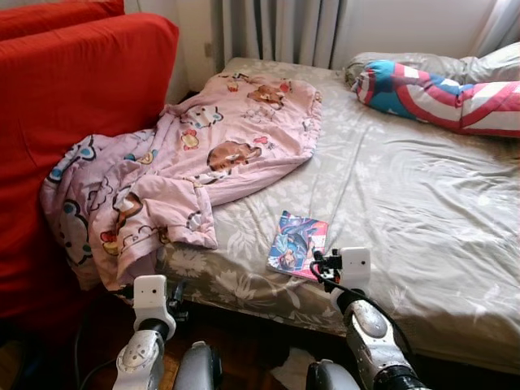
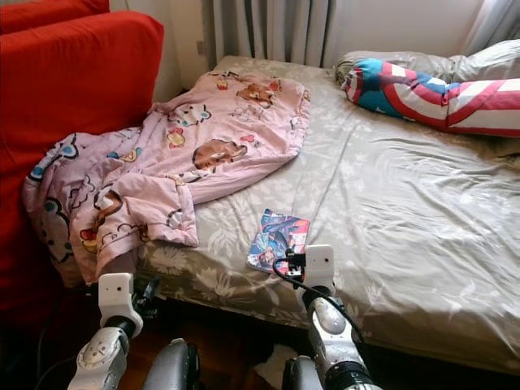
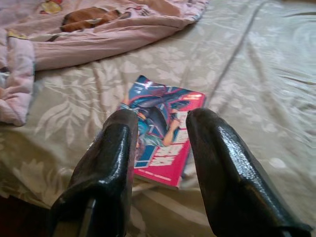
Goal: Clean up the room
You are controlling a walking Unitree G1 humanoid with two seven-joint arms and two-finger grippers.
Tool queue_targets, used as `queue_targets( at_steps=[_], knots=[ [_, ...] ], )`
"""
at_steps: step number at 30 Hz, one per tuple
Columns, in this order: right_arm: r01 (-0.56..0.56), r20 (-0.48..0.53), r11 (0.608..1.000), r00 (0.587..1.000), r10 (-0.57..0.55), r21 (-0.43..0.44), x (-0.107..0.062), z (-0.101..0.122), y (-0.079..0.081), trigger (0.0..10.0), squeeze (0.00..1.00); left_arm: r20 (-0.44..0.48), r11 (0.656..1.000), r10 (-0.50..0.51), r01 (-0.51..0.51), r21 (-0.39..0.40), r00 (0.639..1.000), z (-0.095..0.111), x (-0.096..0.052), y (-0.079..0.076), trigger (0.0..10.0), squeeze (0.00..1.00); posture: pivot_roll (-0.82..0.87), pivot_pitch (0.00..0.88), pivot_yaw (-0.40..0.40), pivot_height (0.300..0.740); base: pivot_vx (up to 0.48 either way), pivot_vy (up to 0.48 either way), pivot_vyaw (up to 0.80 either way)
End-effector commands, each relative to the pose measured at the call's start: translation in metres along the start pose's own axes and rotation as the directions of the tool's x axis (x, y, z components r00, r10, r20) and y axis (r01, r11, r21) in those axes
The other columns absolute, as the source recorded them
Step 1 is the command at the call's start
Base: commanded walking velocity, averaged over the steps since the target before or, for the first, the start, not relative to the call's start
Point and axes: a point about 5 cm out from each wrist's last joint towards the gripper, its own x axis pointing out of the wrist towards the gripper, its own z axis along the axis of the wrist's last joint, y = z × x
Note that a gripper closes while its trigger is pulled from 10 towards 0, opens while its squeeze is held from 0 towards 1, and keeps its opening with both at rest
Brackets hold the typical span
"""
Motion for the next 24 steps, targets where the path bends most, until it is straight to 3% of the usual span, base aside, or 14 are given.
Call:
queue_targets(
  at_steps=[1, 14, 20, 24],
  knots=[
    [0.002, -0.013, 1.0, 1.0, -0.002, 0.001, -0.0007, -0.0023, -0.0005, 10.0, 0.0, 0.011, 1.0, -0.007, 0.007, -0.009, 1.0, 0.0019, 0.0012, -0.0008, 10.0, 0.0, -0.07, 0.068, -0.029, 0.617, 0.0, 0.0, 0.0],
    [-0.01, 0.001, 1.0, 1.0, 0.01, 0.016, -0.0011, -0.0016, 0.0015, 10.0, 0.0, 0.01, 1.0, -0.014, 0.014, -0.002, 1.0, 0.0016, 0.0015, -0.0015, 10.0, 0.0, -0.07, 0.069, -0.027, 0.617, 0.0, 0.0, 0.0],
    [-0.021, 0.013, 1.0, 1.0, 0.021, -0.015, -0.0014, -0.0005, 0.0025, 10.0, 0.0, 0.006, 1.0, -0.016, 0.016, -0.004, 1.0, 0.0008, 0.0017, -0.0009, 10.0, 0.0, -0.07, 0.068, -0.028, 0.617, 0.0, 0.0, 0.0],
    [-0.021, 0.023, 1.0, 1.0, 0.021, -0.004, -0.0011, 0.001, 0.0023, 10.0, 0.0, 0.003, 1.0, -0.017, 0.017, -0.004, 1.0, 0.0004, 0.0019, -0.0008, 10.0, 0.0, -0.07, 0.064, -0.027, 0.617, 0.0, 0.0, 0.73]
  ],
)
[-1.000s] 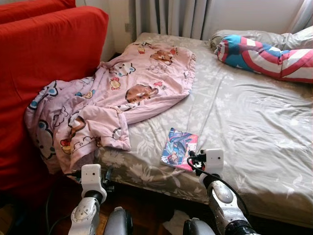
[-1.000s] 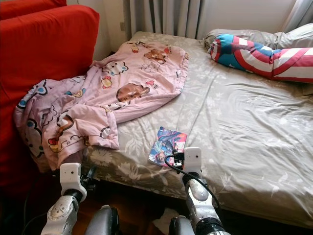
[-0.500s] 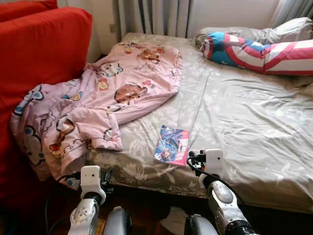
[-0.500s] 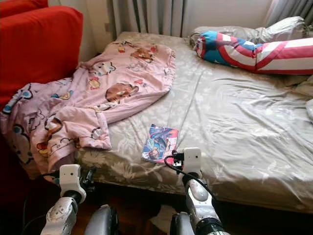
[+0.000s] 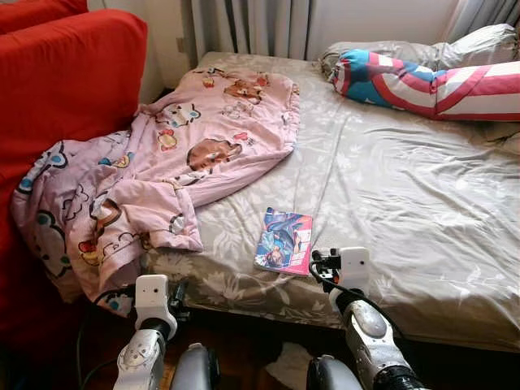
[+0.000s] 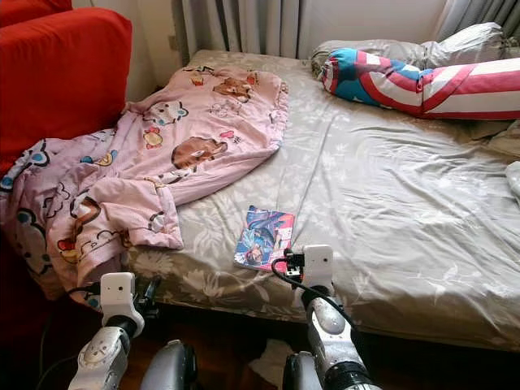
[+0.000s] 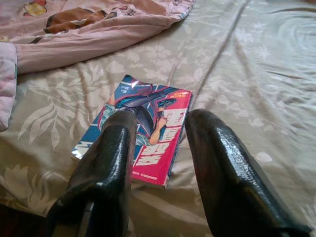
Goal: Clean up the room
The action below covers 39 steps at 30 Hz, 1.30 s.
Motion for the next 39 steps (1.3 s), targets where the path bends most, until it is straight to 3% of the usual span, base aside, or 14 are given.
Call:
queue_targets(
  at_steps=[1, 21, 39],
  knots=[
    [-0.008, 0.001, 1.0, 1.0, 0.008, 0.011, 0.0, -0.001, 0.002, 10.0, 0.0, -0.023, 1.0, 0.01, -0.01, -0.005, 1.0, -0.006, -0.003, 0.004, 10.0, 0.0, -0.07, 0.064, -0.027, 0.617, 0.0, 0.0, 0.0],
    [-0.035, -0.011, 0.999, 0.999, 0.035, -0.006, 0.0, -0.002, 0.006, 10.0, 0.0, -0.006, 1.0, 0.002, -0.002, -0.007, 1.0, -0.002, -0.001, 0.0, 10.0, 0.0, -0.07, 0.057, -0.028, 0.617, 0.0, 0.0, 0.08],
    [-0.038, -0.019, 0.999, 0.999, 0.038, 0.001, 0.0, -0.003, 0.007, 10.0, 0.0, 0.02, 1.0, 0.0, 0.0, -0.01, 1.0, 0.004, 0.0, -0.004, 10.0, 0.0, -0.07, 0.069, -0.029, 0.617, 0.251, 0.0, 0.2]
  ],
)
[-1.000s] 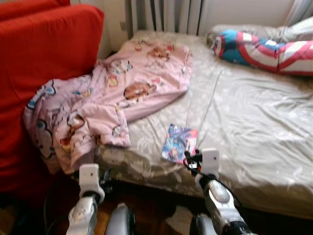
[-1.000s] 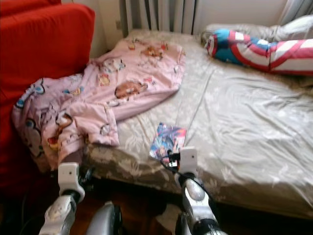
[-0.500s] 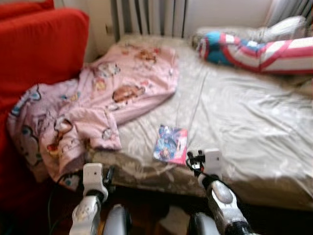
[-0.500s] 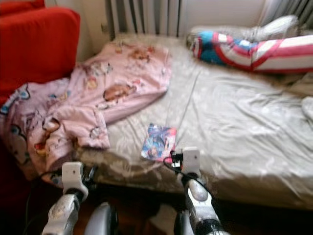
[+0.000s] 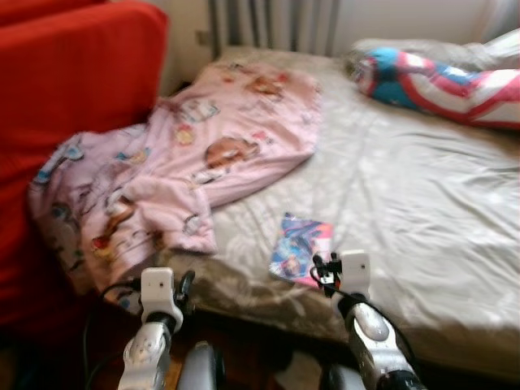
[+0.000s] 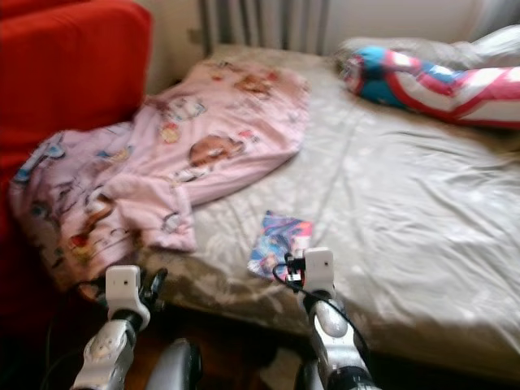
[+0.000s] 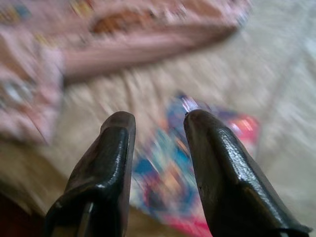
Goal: Clean up the room
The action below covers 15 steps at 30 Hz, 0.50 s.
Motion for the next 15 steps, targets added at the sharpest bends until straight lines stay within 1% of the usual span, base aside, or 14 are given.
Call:
queue_targets(
  at_steps=[1, 4, 9, 12, 15],
  knots=[
    [0.035, -0.035, 0.999, 0.999, -0.035, -0.006, -0.007, -0.0085, -0.0133, 10.0, 0.0, 0.002, 1.0, -0.021, 0.021, -0.02, 1.0, 0.0013, 0.0019, -0.0107, 10.0, 0.0, -0.07, 0.069, -0.029, 0.617, 0.266, 0.0, 0.0],
    [0.023, -0.027, 0.999, 0.999, -0.024, -0.022, -0.0068, -0.0075, -0.0125, 10.0, 0.0, -0.002, 1.0, -0.021, 0.021, -0.021, 1.0, 0.0005, 0.0018, -0.0104, 10.0, 0.0, -0.07, 0.071, -0.028, 0.617, 0.266, 0.0, 0.0],
    [0.014, -0.024, 1.0, 1.0, -0.015, -0.025, -0.0069, -0.0073, -0.0104, 10.0, 0.0, -0.011, 1.0, -0.021, 0.021, -0.023, 1.0, -0.0012, 0.0016, -0.0096, 10.0, 0.0, -0.07, 0.074, -0.03, 0.617, 0.264, 0.0, 0.74],
    [0.038, -0.04, 0.999, 0.998, -0.037, 0.003, -0.0072, -0.0096, -0.0126, 10.0, 0.0, -0.017, 1.0, -0.02, 0.019, -0.023, 1.0, -0.0024, 0.0016, -0.0088, 10.0, 0.0, -0.07, 0.074, -0.029, 0.617, 0.262, 0.0, 0.0],
    [0.037, -0.041, 0.999, 0.998, -0.038, -0.006, -0.0075, -0.0095, -0.0139, 10.0, 0.0, -0.024, 1.0, -0.019, 0.018, -0.024, 1.0, -0.0036, 0.0014, -0.0082, 10.0, 0.0, -0.07, 0.075, -0.03, 0.617, 0.263, 0.0, 0.0]
  ],
)
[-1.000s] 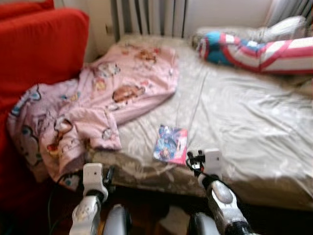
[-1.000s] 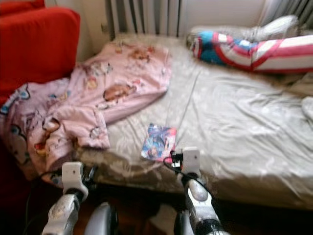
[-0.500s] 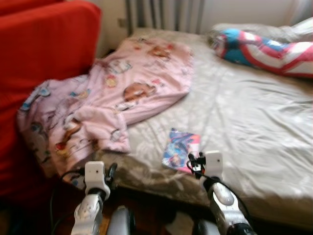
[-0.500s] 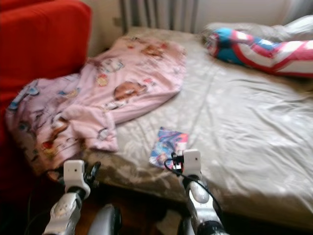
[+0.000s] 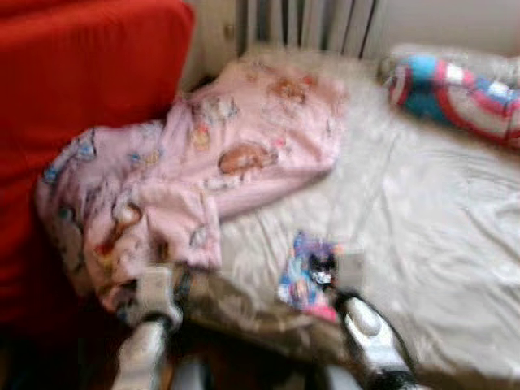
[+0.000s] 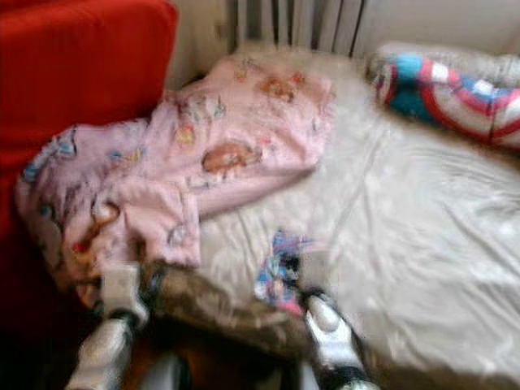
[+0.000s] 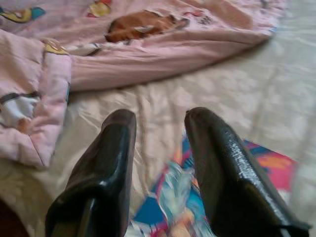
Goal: Clean up the room
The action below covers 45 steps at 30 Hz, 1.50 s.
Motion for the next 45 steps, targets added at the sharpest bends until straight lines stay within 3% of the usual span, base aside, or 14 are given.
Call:
queue_targets(
  at_steps=[1, 12, 19, 21, 30, 35, 45],
  knots=[
    [0.046, -0.037, 0.999, 0.998, -0.047, -0.011, -0.007, -0.008, -0.017, 10.0, 0.0, -0.018, 1.0, -0.023, 0.023, -0.021, 1.0, -0.005, 0.0, -0.011, 10.0, 0.0, -0.08, 0.075, -0.03, 0.617, 0.255, 0.0, 0.0],
    [0.048, -0.064, 0.999, 0.997, -0.048, -0.009, -0.008, -0.012, -0.017, 10.0, 0.0, -0.023, 1.0, -0.026, 0.025, -0.011, 0.999, -0.005, 0.0, -0.011, 10.0, 0.0, -0.07, 0.08, -0.029, 0.617, 0.0, 0.0, 0.0],
    [0.113, -0.126, 0.992, 0.986, -0.105, 0.059, -0.01, -0.019, -0.026, 10.0, 0.0, -0.027, 0.999, -0.031, 0.03, -0.009, 0.999, -0.006, -0.001, -0.011, 10.0, 0.0, -0.07, 0.086, -0.025, 0.617, 0.0, 0.0, 0.0],
    [0.129, -0.144, 0.991, 0.982, -0.122, 0.042, -0.01, -0.02, -0.029, 10.0, 0.0, -0.03, 0.999, -0.032, 0.032, -0.008, 0.999, -0.007, -0.001, -0.011, 10.0, 0.0, -0.07, 0.087, -0.026, 0.617, 0.0, 0.0, 0.0],
    [0.181, -0.122, 0.983, 0.977, -0.176, 0.034, -0.006, -0.012, -0.036, 10.0, 0.0, -0.056, 1.0, -0.03, 0.03, -0.004, 0.998, -0.014, -0.004, -0.008, 10.0, 0.0, -0.07, 0.095, -0.023, 0.617, 0.0, 0.0, 0.0],
    [0.183, -0.133, 0.983, 0.975, -0.177, 0.03, -0.007, -0.014, -0.037, 10.0, 0.0, -0.061, 0.999, -0.033, 0.033, -0.003, 0.998, -0.015, -0.004, -0.007, 10.0, 0.0, -0.06, 0.099, -0.022, 0.592, 0.0, 0.0, 0.0],
    [0.199, -0.124, 0.976, 0.974, -0.188, 0.089, 0.003, -0.003, -0.037, 10.0, 0.0, -0.071, 0.999, -0.044, 0.044, 0.008, 0.996, -0.017, -0.005, 0.001, 10.0, 0.0, -0.03, 0.117, -0.002, 0.587, 0.0, 0.0, 0.0]
  ],
)
